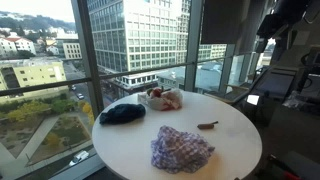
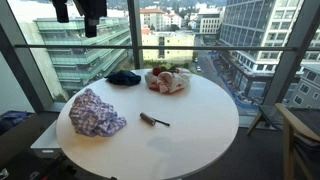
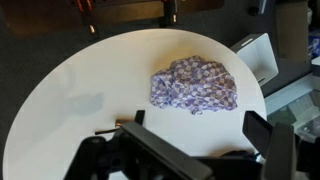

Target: Use the shirt to touch and pick up the grey object on the table

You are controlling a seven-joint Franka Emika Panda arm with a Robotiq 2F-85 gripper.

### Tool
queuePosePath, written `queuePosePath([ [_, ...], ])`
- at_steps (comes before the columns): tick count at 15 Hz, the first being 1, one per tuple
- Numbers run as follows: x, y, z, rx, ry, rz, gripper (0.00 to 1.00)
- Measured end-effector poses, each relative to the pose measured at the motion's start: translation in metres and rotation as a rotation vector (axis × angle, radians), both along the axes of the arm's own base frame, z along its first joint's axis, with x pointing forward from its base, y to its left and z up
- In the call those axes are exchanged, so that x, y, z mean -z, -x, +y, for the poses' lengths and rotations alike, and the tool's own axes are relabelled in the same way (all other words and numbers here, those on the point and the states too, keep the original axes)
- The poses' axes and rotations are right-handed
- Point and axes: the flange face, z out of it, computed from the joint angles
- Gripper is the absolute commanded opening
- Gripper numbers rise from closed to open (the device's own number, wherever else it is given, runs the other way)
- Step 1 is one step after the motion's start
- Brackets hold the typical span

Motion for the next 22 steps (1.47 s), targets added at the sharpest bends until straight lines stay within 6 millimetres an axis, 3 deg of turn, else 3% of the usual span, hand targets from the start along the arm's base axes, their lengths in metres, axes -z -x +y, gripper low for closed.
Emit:
queuePosePath([
  [10, -0.007, 0.000, -0.001, 0.002, 0.001, -0.016, 1.00],
  [13, 0.002, -0.004, 0.001, -0.002, 0.004, -0.004, 1.00],
  [17, 0.051, -0.050, 0.024, -0.023, 0.019, -0.002, 1.00],
  [22, 0.136, -0.114, 0.101, -0.137, 0.101, 0.047, 1.00],
])
